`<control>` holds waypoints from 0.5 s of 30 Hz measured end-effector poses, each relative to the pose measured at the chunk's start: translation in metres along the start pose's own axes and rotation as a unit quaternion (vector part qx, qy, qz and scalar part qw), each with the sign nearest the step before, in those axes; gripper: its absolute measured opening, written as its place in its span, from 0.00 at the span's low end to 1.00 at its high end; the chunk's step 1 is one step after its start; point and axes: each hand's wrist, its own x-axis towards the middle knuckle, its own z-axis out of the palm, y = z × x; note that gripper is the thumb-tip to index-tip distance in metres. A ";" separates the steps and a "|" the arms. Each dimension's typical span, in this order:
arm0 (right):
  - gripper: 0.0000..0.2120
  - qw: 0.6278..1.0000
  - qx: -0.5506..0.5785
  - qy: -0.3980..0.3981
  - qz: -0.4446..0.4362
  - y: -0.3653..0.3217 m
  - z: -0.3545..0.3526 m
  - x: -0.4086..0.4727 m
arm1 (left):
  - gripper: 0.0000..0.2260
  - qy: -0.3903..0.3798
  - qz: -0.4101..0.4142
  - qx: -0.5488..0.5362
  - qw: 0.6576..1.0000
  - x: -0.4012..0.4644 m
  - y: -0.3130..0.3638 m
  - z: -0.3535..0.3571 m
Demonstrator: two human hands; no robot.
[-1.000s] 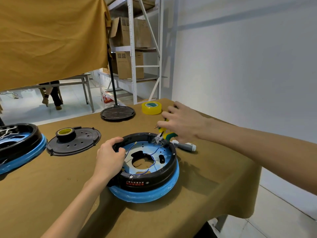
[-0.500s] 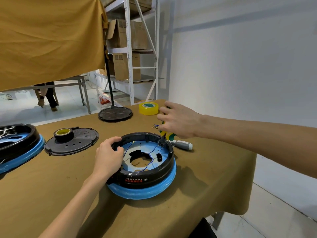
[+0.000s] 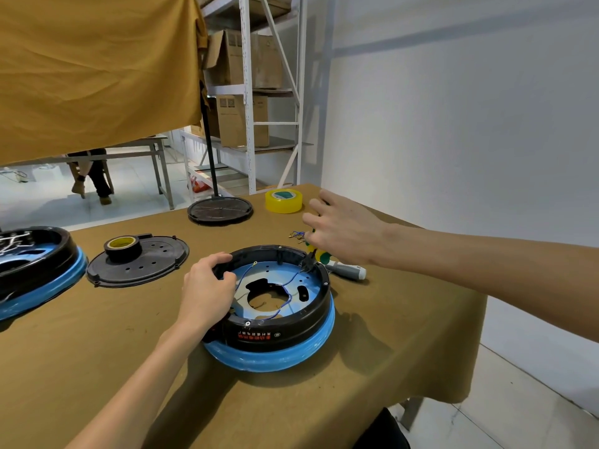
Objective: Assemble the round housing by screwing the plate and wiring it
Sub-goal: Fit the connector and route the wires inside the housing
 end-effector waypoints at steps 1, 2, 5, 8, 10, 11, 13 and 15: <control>0.08 1.000 0.001 -0.006 -0.001 0.000 -0.002 0.002 | 0.18 0.001 0.001 0.002 1.000 0.000 0.000 0.000; 0.08 1.000 0.003 -0.012 -0.001 0.000 -0.004 0.003 | 0.18 0.001 0.002 0.002 1.000 0.000 -0.001 0.000; 0.06 0.999 0.008 -0.034 -0.002 -0.002 -0.009 0.011 | 0.18 0.001 0.002 0.002 1.000 0.000 0.000 0.001; 0.04 0.999 0.008 -0.053 -0.003 -0.004 -0.013 0.016 | 0.18 0.000 0.003 0.003 1.000 0.001 -0.001 0.002; 0.05 0.997 0.017 -0.071 -0.010 -0.003 -0.015 0.018 | 0.17 -0.001 0.004 0.002 1.000 0.001 -0.002 0.002; 0.06 0.997 0.022 -0.079 -0.014 -0.002 -0.016 0.019 | 0.17 -0.001 0.004 0.001 1.000 0.001 -0.003 0.002; 0.07 0.995 0.027 -0.091 -0.024 -0.002 -0.018 0.022 | 0.17 0.000 0.004 -0.001 1.000 0.002 -0.003 0.002; 0.07 0.995 0.032 -0.093 -0.030 -0.002 -0.020 0.025 | 0.17 -0.001 0.004 -0.001 1.000 0.002 -0.003 0.002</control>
